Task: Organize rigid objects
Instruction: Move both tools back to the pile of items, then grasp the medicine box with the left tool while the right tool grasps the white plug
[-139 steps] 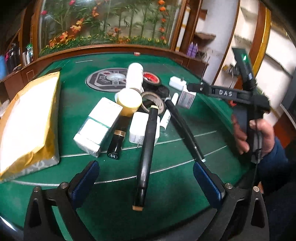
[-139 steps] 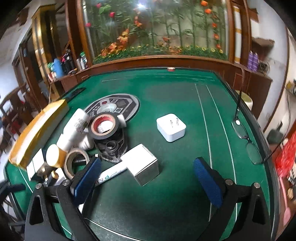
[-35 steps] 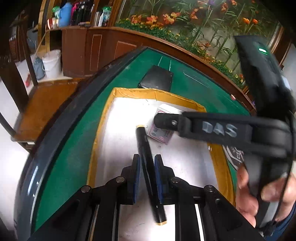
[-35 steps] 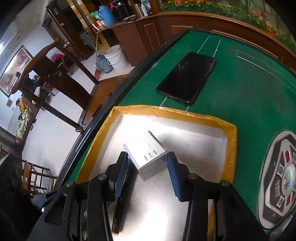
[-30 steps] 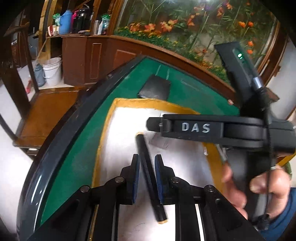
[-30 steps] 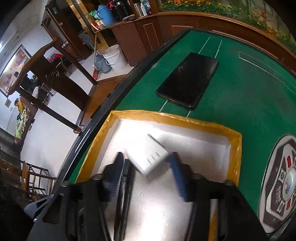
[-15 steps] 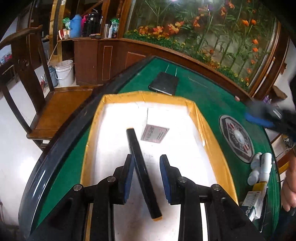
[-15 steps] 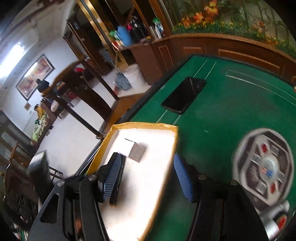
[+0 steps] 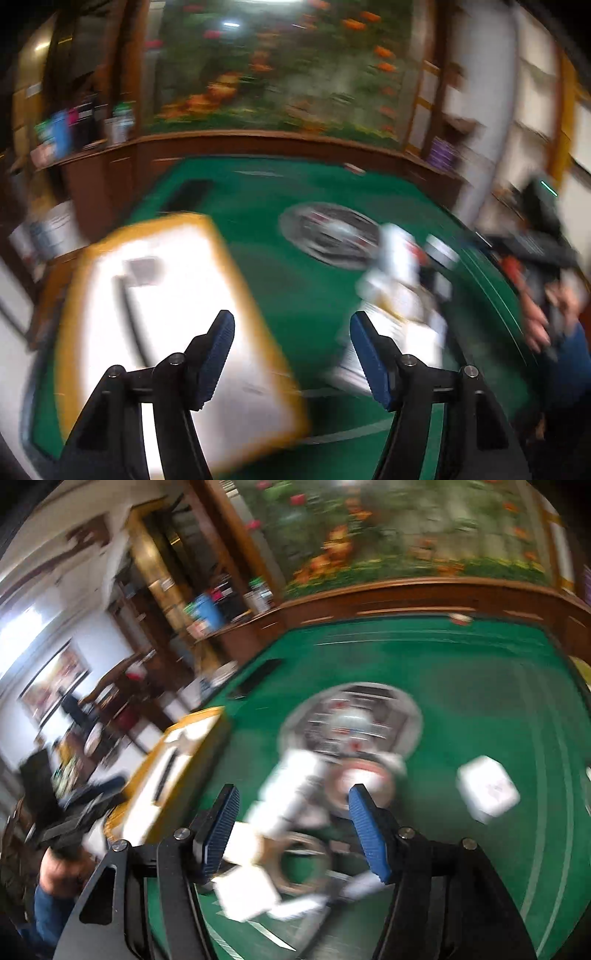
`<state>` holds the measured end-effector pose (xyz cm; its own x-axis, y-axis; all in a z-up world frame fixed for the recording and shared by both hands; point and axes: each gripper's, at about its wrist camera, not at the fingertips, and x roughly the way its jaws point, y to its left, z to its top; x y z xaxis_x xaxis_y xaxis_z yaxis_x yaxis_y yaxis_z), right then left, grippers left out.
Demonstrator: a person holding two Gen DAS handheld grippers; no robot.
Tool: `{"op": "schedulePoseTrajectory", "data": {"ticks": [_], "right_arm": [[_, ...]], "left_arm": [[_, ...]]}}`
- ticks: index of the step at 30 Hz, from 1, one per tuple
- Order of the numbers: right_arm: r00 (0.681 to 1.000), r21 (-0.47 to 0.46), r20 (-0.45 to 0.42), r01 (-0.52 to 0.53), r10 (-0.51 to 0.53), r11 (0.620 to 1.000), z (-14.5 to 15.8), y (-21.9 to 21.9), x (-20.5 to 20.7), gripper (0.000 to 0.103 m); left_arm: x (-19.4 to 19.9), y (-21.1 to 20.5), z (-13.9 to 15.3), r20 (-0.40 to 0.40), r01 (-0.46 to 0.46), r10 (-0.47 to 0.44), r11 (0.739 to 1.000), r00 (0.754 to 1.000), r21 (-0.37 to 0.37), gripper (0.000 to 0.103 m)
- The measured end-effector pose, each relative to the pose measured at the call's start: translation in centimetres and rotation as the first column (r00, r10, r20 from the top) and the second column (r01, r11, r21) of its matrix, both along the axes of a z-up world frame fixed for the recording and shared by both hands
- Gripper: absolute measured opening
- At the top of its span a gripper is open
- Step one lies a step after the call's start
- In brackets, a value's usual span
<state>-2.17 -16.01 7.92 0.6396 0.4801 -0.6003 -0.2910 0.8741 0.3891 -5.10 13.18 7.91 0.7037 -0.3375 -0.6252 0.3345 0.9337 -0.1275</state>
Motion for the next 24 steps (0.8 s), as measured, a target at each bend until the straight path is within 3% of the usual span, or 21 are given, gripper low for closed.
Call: {"op": "schedulePoseTrajectory", "data": {"ticks": [3, 6, 11, 14, 18, 20, 24], "right_arm": [[0.991, 0.005, -0.042, 0.129, -0.129, 0.992, -1.0, -3.6, 0.8, 0.061], [0.977, 0.023, -0.064, 0.204, -0.202, 0.979, -1.3, -5.7, 1.3, 0.061], [0.970, 0.073, -0.109, 0.227, -0.218, 0.971, -2.0, -6.7, 1.9, 0.061], [0.964, 0.051, -0.107, 0.250, -0.244, 0.967, -2.1, -6.7, 2.1, 0.061], [0.944, 0.010, -0.098, 0.316, -0.314, 0.949, -2.7, -7.8, 2.3, 0.065], [0.933, -0.038, -0.094, 0.344, -0.346, 0.938, -3.1, -8.0, 2.7, 0.075], [0.923, -0.149, -0.102, 0.354, -0.371, 0.923, -4.1, -7.9, 4.5, 0.075]], "left_arm": [[-0.2, -4.1, -1.1, -0.028, 0.093, -0.091, 0.992, 0.995, 0.085, 0.069], [1.0, -5.9, -2.3, -0.057, 0.093, -0.084, 0.982, 0.995, 0.166, 0.069], [3.6, -6.9, -4.3, -0.135, 0.113, -0.092, 0.982, 0.987, 0.154, 0.066], [4.2, -7.6, -5.0, -0.145, 0.105, -0.082, 0.983, 0.986, 0.153, 0.043], [3.5, -6.9, -5.1, -0.147, 0.065, -0.049, 0.993, 0.988, 0.102, 0.043], [3.0, -6.7, -4.8, -0.151, 0.069, -0.058, 0.995, 0.987, 0.071, 0.043], [2.5, -6.8, -4.8, -0.148, 0.080, -0.072, 0.996, 0.986, 0.042, 0.043]]}}
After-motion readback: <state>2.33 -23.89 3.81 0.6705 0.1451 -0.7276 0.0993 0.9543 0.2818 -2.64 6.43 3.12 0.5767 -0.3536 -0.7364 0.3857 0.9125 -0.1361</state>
